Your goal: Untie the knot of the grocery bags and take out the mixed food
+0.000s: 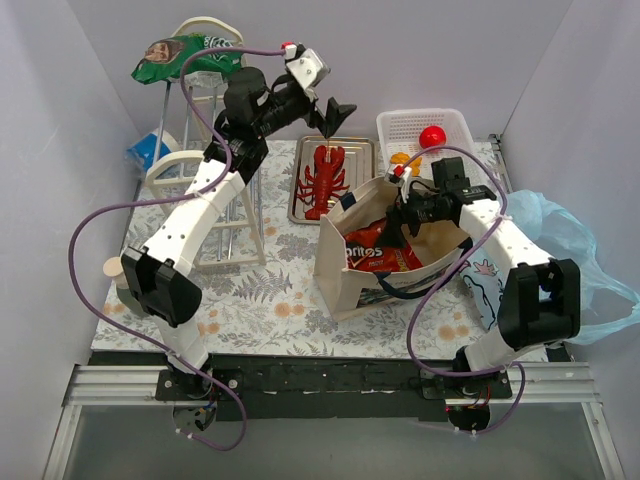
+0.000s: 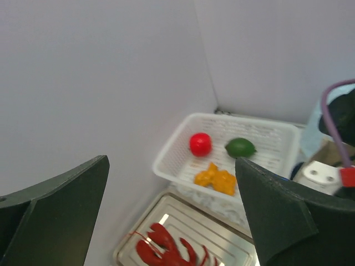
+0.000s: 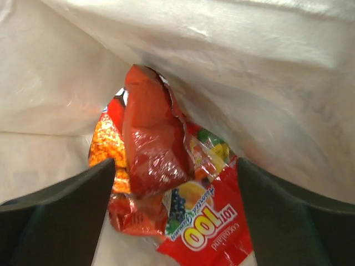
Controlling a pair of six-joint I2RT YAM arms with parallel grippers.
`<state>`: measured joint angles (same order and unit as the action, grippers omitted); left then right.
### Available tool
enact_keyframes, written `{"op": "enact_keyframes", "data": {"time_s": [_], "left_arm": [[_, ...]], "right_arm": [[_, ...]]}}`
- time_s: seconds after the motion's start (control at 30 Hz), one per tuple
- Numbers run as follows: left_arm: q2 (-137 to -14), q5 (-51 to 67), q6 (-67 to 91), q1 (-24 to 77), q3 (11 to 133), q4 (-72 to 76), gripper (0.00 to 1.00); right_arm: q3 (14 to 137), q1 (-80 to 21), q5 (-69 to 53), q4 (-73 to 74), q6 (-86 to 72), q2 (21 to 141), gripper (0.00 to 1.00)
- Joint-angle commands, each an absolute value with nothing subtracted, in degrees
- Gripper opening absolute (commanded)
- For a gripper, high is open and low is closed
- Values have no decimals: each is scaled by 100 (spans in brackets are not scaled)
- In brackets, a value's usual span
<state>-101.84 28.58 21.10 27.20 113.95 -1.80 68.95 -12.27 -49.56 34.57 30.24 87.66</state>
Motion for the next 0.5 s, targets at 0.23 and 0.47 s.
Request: {"op": "enact_keyframes", "data": {"time_s": [0.23, 0.47], "left_arm": [[-9677, 3012, 3067, 2812, 10925, -176, 97], [-9677, 4043, 3647, 2804, 10925, -580, 97]], "right_arm": [[8381, -1389, -5124, 3970, 3645, 8667, 1], [9745, -1099, -5019, 4264, 3929, 8095, 1]]}}
